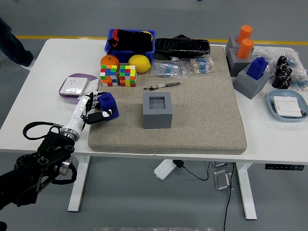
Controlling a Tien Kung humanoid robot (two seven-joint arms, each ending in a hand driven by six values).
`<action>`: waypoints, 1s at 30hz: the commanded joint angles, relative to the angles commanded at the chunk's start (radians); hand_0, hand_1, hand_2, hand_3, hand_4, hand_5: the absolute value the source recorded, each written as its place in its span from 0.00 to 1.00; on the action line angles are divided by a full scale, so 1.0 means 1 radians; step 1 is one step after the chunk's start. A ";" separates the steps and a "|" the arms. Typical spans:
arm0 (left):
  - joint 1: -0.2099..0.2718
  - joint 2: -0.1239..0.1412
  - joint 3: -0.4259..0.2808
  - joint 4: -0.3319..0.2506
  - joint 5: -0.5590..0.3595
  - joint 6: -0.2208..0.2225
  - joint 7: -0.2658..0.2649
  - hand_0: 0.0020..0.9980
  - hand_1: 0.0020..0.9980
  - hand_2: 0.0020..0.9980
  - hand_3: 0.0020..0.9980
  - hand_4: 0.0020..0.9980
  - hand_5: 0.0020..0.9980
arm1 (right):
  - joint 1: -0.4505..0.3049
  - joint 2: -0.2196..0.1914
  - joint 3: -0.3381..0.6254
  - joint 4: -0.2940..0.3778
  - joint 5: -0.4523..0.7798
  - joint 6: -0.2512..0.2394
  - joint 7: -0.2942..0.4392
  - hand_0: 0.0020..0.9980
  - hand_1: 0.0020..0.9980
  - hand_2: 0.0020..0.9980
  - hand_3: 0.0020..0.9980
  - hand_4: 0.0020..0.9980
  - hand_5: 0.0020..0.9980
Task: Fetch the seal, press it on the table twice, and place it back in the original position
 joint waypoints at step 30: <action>-0.150 0.027 -0.003 -0.309 0.161 0.003 0.030 0.64 0.46 0.31 0.74 0.64 0.00 | 0.001 -0.005 0.000 0.004 0.002 0.001 0.001 0.85 0.77 0.76 0.73 0.84 0.62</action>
